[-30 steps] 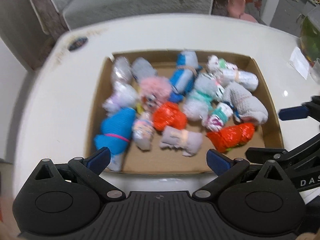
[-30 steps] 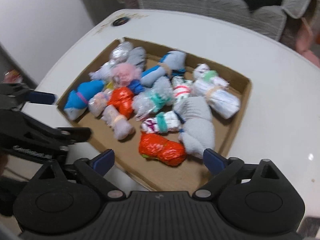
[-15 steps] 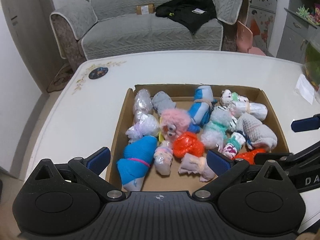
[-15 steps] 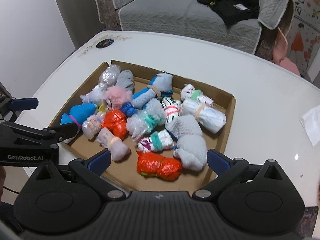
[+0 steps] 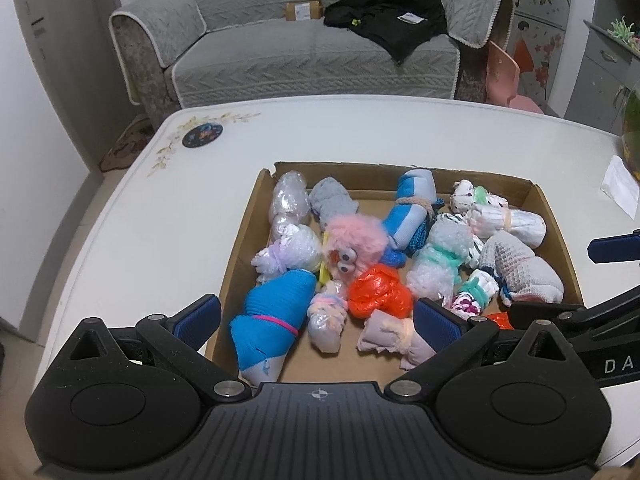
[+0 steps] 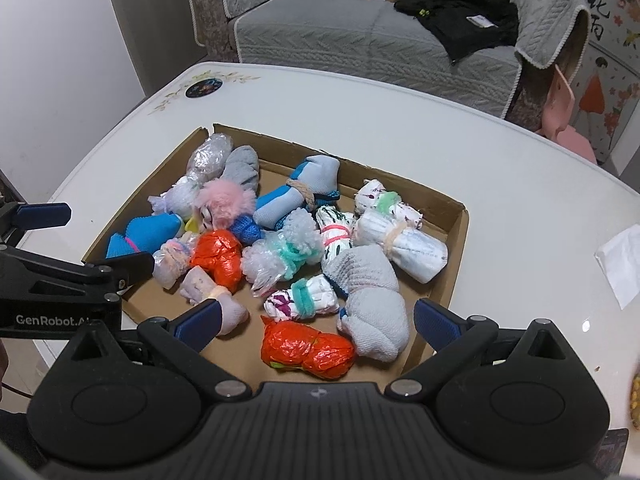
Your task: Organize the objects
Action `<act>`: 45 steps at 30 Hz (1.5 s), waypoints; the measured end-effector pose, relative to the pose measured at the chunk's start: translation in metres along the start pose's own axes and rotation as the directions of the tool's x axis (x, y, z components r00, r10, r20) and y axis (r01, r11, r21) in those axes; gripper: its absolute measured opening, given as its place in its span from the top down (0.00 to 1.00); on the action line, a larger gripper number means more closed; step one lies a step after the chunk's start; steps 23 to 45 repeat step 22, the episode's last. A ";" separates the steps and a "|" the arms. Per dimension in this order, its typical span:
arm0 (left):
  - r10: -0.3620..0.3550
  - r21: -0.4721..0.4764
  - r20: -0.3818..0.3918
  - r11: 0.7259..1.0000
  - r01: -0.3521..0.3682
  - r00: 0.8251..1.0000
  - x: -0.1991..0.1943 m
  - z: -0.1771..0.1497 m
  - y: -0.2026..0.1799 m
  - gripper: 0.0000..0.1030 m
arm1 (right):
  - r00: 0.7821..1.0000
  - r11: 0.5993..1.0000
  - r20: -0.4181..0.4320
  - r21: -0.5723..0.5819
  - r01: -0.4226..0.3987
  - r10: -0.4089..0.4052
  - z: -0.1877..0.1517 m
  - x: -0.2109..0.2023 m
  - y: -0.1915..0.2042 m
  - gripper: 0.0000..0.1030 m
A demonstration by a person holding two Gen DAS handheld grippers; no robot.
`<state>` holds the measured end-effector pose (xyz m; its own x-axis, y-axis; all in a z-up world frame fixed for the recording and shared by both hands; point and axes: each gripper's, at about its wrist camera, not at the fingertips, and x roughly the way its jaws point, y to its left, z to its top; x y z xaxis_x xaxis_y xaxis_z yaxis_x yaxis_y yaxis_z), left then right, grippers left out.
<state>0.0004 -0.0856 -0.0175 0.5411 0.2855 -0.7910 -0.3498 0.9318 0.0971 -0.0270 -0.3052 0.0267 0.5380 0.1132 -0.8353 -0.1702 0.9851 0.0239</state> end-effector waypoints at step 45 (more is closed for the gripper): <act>0.012 0.011 0.020 1.000 -0.012 1.000 -0.007 0.002 0.001 0.01 | 1.000 1.000 -0.006 0.003 -0.007 0.007 0.001 0.001 0.001 0.01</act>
